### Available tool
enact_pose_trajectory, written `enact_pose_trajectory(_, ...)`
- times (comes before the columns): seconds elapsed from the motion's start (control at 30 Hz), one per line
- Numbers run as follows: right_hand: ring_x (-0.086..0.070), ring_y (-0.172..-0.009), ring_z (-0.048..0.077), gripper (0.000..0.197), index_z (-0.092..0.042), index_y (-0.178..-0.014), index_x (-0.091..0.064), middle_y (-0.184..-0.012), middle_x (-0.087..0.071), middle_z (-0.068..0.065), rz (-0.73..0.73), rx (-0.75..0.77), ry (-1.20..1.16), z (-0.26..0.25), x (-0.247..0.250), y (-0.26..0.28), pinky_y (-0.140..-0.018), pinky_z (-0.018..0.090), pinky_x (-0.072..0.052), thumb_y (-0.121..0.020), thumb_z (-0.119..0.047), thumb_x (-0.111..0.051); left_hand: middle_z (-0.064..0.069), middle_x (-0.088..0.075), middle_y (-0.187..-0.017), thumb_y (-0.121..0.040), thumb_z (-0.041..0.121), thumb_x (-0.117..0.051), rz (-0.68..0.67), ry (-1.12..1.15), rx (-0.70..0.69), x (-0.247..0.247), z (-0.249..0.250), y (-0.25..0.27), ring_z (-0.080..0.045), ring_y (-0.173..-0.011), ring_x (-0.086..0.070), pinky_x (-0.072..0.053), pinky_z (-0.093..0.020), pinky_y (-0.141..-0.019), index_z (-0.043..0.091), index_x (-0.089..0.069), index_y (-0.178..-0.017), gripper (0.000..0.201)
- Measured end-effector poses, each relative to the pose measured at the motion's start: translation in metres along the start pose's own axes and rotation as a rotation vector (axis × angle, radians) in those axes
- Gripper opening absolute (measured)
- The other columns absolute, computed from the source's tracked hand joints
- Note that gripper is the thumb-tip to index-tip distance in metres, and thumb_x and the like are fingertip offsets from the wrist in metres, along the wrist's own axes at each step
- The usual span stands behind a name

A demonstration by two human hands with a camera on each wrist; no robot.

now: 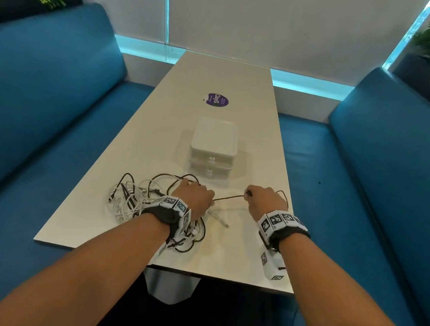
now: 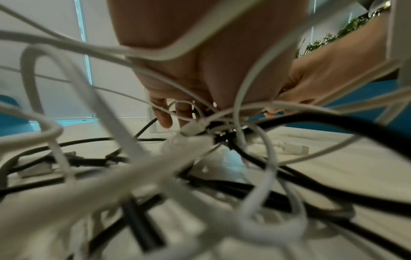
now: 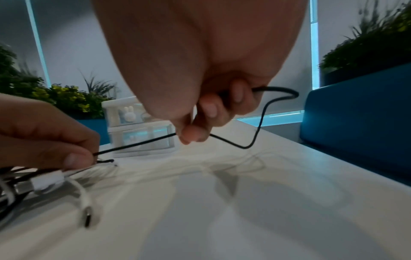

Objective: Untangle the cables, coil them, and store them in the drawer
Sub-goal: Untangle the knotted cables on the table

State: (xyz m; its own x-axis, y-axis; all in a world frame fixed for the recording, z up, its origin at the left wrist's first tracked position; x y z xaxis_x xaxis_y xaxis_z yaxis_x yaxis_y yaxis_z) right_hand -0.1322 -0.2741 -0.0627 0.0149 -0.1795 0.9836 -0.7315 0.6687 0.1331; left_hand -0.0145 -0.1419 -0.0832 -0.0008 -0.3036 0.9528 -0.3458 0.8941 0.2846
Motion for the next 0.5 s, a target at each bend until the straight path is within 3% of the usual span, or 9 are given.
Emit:
enact_pose_trajectory(0.13, -0.063, -0.085, 0.028, 0.024, -0.022, -0.115, -0.057, -0.099, -0.063, 0.005, 0.006, -0.061, 0.047, 0.007, -0.004, 0.003, -0.074, 0.036, -0.053, -0.101, -0.024, -0.038, 0.001, -0.055, -0.094, -0.099, 0.020, -0.044, 0.009, 0.016, -0.005, 0.004, 0.011, -0.003, -0.028, -0.106, -0.056, -0.027, -0.050, -0.102, 0.025, -0.050, -0.106, 0.010)
enact_pose_trajectory(0.2, -0.065, -0.087, 0.030, 0.026, -0.021, -0.123, -0.050, -0.100, -0.064, 0.007, 0.029, -0.016, -0.013, -0.004, -0.004, 0.005, -0.074, 0.037, -0.053, -0.101, -0.030, -0.041, 0.003, -0.050, -0.088, -0.098, 0.017, -0.044, 0.003, 0.038, -0.012, 0.005, 0.016, -0.003, -0.028, -0.104, -0.057, -0.026, -0.049, -0.101, 0.028, -0.045, -0.100, 0.012)
enact_pose_trajectory(0.27, -0.065, -0.091, 0.032, 0.034, -0.025, -0.133, -0.044, -0.104, -0.065, 0.010, 0.006, 0.080, -0.086, -0.023, -0.006, 0.006, -0.075, 0.038, -0.052, -0.100, -0.034, -0.042, 0.003, -0.050, -0.086, -0.097, 0.016, -0.043, 0.021, 0.018, -0.020, 0.008, 0.020, -0.002, -0.028, -0.103, -0.058, -0.028, -0.048, -0.099, 0.027, -0.049, -0.106, 0.016)
enact_pose_trajectory(0.4, -0.064, -0.089, 0.031, 0.023, -0.018, -0.112, -0.058, -0.102, -0.066, 0.010, -0.123, 0.201, -0.135, -0.051, -0.016, 0.006, -0.077, 0.040, -0.053, -0.100, -0.026, -0.040, 0.000, -0.053, -0.092, -0.095, 0.012, -0.043, 0.103, -0.031, -0.043, 0.011, 0.021, -0.001, -0.029, -0.100, -0.058, -0.031, -0.047, -0.096, 0.023, -0.049, -0.123, 0.031)
enact_pose_trajectory(0.5, -0.063, -0.089, 0.030, 0.024, -0.019, -0.105, -0.059, -0.100, -0.066, 0.010, -0.170, 0.189, -0.166, -0.050, -0.019, 0.003, -0.081, 0.043, -0.053, -0.101, -0.031, -0.039, -0.003, -0.061, -0.108, -0.100, 0.021, -0.040, 0.149, -0.022, -0.045, 0.008, 0.013, 0.002, -0.029, -0.105, -0.057, -0.031, -0.048, -0.097, 0.021, -0.047, -0.121, 0.022)
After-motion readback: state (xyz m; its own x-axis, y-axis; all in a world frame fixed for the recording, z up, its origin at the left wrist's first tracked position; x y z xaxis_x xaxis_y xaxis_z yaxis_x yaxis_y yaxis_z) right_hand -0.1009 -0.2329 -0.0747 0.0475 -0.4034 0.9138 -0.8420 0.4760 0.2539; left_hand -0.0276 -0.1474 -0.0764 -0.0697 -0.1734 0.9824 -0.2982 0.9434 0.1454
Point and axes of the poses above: each hand's wrist, its own y-axis away from the middle knuckle, its own x-axis out of the back of the hand, z = x × y, the point moved 6 cm from there along -y, towards the middle knuckle
